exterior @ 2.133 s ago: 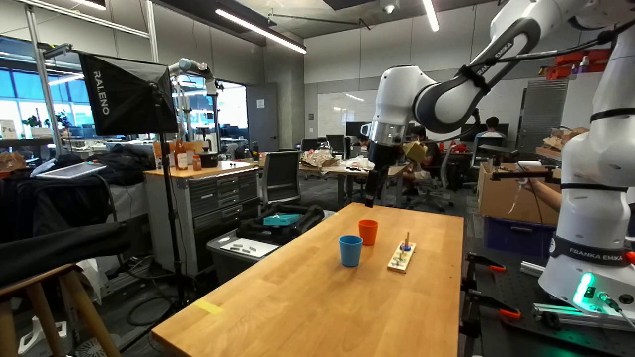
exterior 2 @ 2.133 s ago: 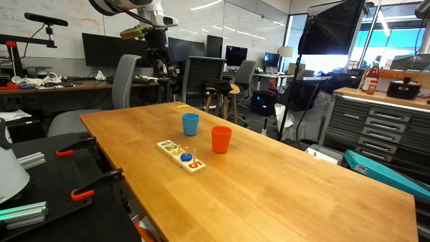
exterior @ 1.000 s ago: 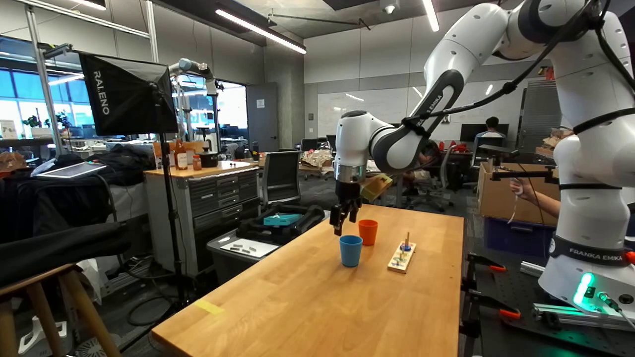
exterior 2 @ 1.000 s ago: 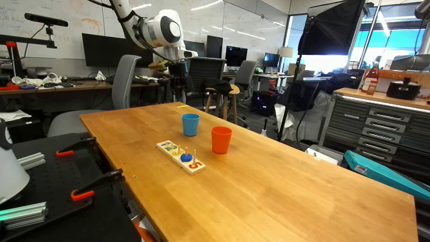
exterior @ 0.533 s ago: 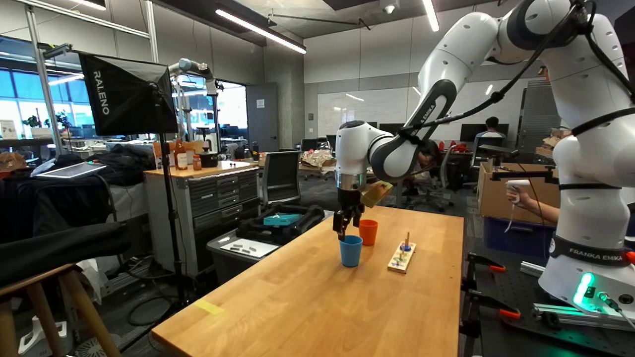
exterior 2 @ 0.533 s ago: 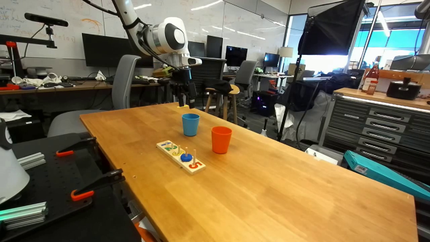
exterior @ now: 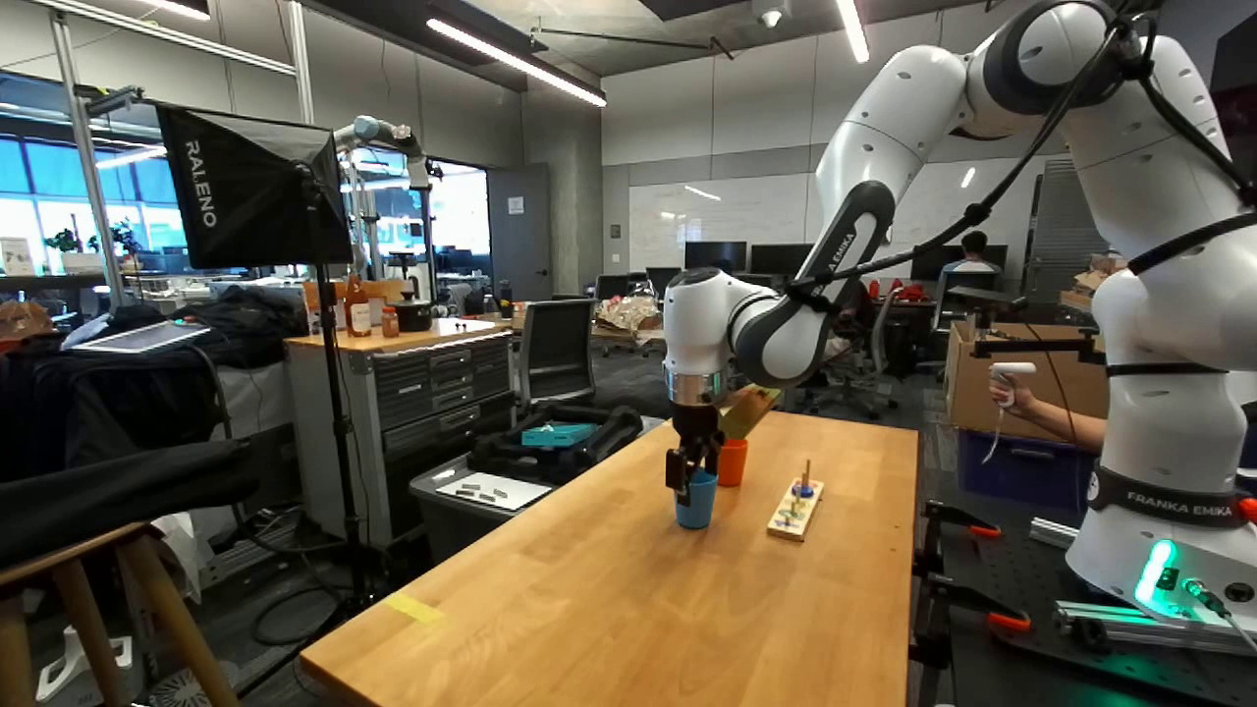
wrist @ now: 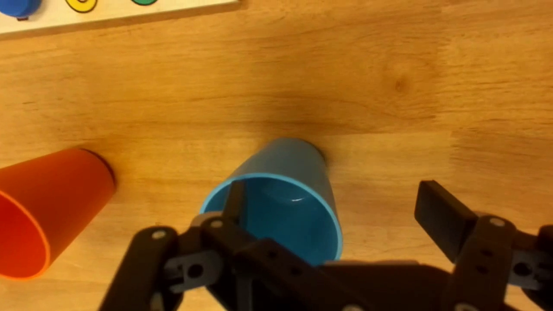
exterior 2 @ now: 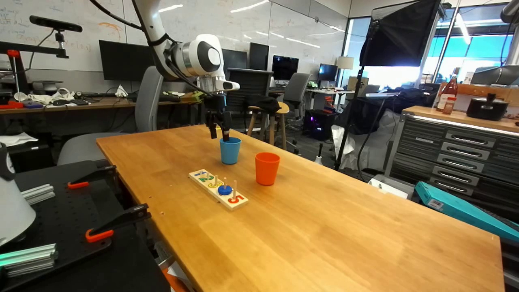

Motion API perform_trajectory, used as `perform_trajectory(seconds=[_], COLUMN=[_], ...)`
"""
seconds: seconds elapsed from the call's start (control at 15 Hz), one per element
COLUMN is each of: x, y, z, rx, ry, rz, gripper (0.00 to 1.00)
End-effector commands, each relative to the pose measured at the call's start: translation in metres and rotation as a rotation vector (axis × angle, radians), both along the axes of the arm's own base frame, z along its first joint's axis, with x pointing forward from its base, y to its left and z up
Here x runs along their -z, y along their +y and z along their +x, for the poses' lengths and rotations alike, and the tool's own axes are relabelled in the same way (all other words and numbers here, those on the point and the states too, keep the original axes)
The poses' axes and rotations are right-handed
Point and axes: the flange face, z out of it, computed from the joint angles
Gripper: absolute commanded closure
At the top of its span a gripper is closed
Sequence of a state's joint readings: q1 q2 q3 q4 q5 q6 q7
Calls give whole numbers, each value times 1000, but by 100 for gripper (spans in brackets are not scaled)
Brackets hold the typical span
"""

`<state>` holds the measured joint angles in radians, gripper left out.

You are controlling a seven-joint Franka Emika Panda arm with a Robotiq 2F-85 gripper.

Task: Put the blue cup in the orange cup

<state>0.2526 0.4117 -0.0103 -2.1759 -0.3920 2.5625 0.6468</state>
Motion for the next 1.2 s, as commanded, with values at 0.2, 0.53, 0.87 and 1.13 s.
perform_trajectory(seconds=[0.2,0.53,0.87,1.13], x=[20,29,23,8], y=[16,26,25,20], z=[7,5,4,9], rx=[-12,-11,8,24], ry=[-47,-45,-25,-43], rz=[12,19,27,31], gripper=[22,55,93,97])
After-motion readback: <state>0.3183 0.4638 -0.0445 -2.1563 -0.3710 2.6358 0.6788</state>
